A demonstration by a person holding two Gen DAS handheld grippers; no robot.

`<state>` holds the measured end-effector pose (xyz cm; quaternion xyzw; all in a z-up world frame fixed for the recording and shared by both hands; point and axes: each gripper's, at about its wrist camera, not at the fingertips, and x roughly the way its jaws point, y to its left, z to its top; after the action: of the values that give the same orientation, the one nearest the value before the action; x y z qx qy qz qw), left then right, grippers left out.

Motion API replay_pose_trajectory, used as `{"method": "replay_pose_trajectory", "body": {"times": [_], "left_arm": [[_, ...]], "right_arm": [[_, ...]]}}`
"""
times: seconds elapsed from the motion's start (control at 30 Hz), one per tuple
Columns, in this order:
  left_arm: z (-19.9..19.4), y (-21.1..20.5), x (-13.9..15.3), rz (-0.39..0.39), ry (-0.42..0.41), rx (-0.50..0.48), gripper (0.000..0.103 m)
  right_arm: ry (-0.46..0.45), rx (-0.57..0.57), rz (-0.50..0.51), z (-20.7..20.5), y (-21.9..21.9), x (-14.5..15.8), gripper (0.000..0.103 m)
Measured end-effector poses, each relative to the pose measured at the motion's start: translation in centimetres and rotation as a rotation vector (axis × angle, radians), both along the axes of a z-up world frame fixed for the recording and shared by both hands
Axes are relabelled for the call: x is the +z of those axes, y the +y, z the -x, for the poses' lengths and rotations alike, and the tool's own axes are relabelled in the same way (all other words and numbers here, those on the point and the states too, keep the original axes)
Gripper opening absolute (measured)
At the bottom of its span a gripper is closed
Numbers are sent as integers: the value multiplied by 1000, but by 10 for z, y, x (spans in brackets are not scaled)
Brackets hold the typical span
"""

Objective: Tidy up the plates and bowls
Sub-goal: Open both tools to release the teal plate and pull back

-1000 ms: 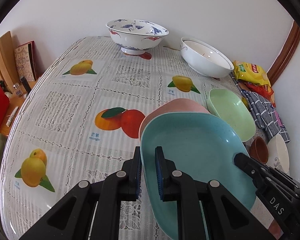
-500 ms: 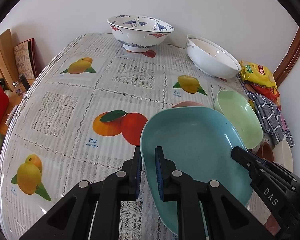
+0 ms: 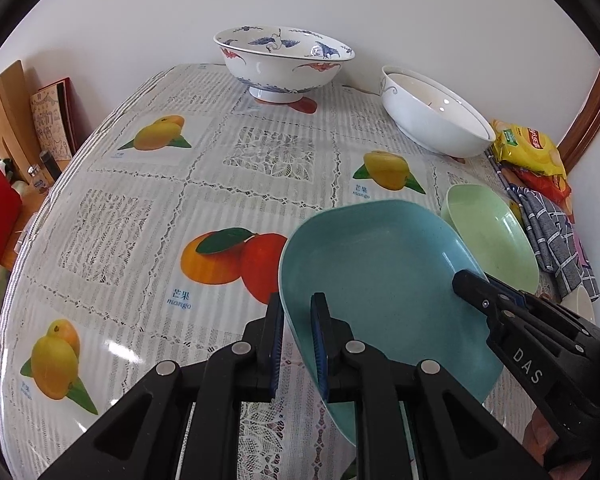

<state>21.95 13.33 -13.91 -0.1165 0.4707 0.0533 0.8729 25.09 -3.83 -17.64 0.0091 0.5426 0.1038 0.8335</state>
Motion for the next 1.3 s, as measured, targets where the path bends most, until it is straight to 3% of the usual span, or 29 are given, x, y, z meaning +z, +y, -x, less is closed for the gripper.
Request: {"method": "replay_pose_trajectory", "body": {"times": [0.2,0.27,0.43,0.67,0.73,1.0,1.3], "left_arm": [[1,0,-2,17,15,-2,14],[3,-2,-2,8,17,-2,19],[8,-7,0,-12,41,-22,21],[25,-8,10,-28,26,-8,47],[30,-10,15,-35,17,-11,48],[47,-25,32,-53,-22,-37,49],[56,-51,9,-44,24,-47,50]], "right_arm": [[-35,38,0,0,3,8,24],[-50,46,-13,2,3,13,31],[-76,39,-14,12,0,25,33],[-68,1,-28,34,-15,35,39],[-59,-9,-30,42,-20,36,43],[-51,-47,-55,68,-38,42,43],[-87,-86,-29,100,-66,59,48]]}}
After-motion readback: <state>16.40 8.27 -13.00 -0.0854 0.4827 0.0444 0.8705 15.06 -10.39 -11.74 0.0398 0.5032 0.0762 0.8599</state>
